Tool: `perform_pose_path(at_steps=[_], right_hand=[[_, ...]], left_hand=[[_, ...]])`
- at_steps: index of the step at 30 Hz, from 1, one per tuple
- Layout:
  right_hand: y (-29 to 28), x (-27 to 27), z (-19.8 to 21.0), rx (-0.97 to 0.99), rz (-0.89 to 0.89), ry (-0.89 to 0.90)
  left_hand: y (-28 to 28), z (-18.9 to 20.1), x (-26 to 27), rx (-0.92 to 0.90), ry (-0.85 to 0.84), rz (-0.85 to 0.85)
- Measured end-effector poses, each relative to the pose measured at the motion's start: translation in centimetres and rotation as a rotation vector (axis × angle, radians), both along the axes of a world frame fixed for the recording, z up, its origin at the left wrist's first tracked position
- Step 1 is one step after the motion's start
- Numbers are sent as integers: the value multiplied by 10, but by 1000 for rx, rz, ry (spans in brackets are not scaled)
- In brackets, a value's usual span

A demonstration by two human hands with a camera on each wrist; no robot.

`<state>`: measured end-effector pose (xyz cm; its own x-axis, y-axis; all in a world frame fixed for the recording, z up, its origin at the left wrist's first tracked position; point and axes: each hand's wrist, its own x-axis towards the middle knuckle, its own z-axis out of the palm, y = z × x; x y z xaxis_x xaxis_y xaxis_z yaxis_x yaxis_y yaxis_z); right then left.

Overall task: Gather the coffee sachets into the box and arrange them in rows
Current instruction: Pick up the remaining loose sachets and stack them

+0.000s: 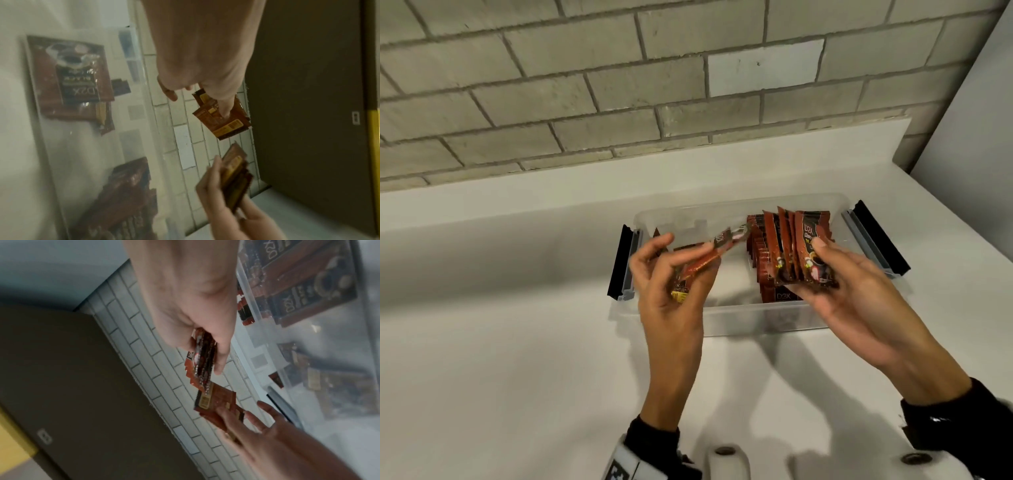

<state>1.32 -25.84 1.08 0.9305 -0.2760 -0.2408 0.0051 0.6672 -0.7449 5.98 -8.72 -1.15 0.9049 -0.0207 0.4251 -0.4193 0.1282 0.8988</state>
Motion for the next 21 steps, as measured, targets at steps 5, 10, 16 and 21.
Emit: perform_pose_path(at_steps=[5, 10, 16, 21], right_hand=[[-2, -4, 8, 137, 133, -71], [11, 1, 5, -17, 140, -45], [12, 9, -1, -158, 58, -29], [0, 12, -2, -284, 75, -17]], left_hand=[[12, -15, 12, 450, -429, 296], [0, -17, 9, 469, -478, 346], [1, -24, 3, 432, -506, 118], [4, -10, -8, -83, -91, -156]])
